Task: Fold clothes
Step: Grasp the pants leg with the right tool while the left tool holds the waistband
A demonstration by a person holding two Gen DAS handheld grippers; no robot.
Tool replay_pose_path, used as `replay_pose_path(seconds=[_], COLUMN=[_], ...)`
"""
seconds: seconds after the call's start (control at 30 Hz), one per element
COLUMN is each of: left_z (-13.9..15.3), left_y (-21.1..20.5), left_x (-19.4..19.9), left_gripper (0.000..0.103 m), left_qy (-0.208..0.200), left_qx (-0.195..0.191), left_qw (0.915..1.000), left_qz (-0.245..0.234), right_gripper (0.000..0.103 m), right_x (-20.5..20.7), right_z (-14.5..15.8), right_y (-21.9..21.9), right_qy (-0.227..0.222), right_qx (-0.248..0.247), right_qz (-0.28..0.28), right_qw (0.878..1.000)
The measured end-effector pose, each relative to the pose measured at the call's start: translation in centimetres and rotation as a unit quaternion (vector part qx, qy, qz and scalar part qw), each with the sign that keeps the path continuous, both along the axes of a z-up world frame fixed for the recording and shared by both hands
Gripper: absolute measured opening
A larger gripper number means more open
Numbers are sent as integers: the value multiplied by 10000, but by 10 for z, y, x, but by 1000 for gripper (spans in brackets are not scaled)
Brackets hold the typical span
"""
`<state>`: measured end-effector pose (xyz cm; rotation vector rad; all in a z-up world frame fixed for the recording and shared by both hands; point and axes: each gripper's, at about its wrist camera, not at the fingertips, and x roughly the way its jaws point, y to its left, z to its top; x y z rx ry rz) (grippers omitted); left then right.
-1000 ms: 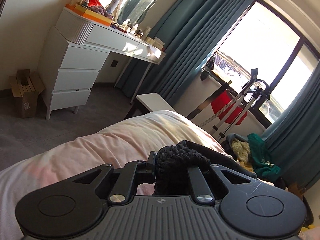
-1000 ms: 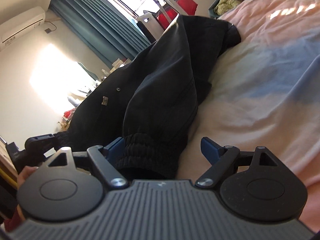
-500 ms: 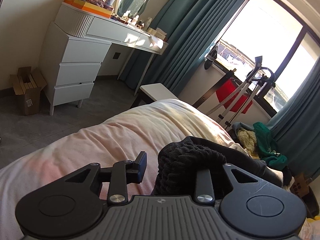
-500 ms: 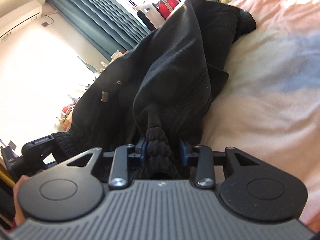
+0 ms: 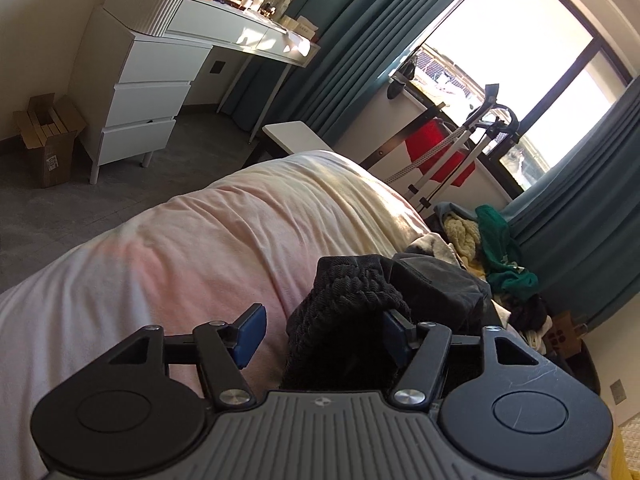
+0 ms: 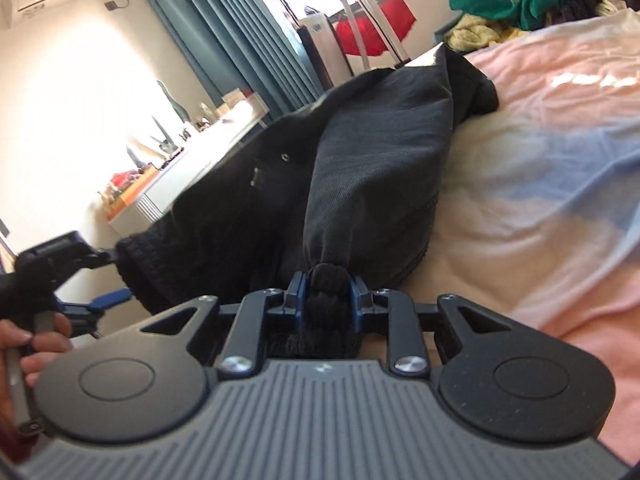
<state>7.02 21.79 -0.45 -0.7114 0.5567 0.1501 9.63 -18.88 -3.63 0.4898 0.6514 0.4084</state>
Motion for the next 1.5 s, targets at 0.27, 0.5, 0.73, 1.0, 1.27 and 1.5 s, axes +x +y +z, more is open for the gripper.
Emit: replay_pose_path(seconds=[0.27, 0.5, 0.73, 1.0, 1.27, 1.5], left_z=[-2, 0, 4, -24, -16, -39], left_y=[-22, -43, -63, -49, -52, -51], left_x=[-3, -12, -16, -4, -16, 2], left_gripper=[81, 82, 81, 78, 81, 81], left_qy=[-553, -707, -895, -140, -56, 386], left_qx=[-264, 177, 99, -279, 113, -312], left_qw=[9972, 9972, 9923, 9982, 9995, 9979], left_qz=[-421, -152, -845, -515, -281, -427], right_gripper=[31, 60, 82, 81, 76, 26], right_x=[3, 3, 20, 47, 71, 73], right_z=[-5, -3, -26, -54, -70, -65], right_y=[-12, -25, -36, -40, -34, -29], right_qy=[163, 213, 684, 953, 737, 550], right_qx=[603, 880, 1263, 2055, 1875, 1656], right_qz=[-243, -727, -812, -801, -707, -527], right_qw=[9977, 9932, 9863, 9707, 9769, 9833])
